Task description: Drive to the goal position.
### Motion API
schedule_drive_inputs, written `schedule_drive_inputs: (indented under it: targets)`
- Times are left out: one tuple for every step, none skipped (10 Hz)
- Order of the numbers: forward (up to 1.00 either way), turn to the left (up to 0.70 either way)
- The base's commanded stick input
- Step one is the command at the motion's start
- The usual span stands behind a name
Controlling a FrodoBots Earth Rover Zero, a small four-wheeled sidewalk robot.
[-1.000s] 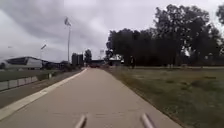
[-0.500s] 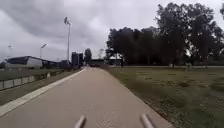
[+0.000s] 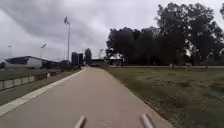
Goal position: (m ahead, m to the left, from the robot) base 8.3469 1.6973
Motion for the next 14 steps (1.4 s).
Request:
schedule_drive_inputs:
  targets:
    - [0.96,0.00]
    - [0.99,0.00]
    - [1.00,0.00]
    - [1.00,0.00]
    - [1.00,0.00]
    - [1.00,0.00]
    - [1.00,0.00]
    - [1.00,0.35]
    - [1.00,0.17]
    - [1.00,0.00]
    - [1.00,0.00]
    - [1.00,0.00]
    - [0.95,0.00]
    - [0.96,0.00]
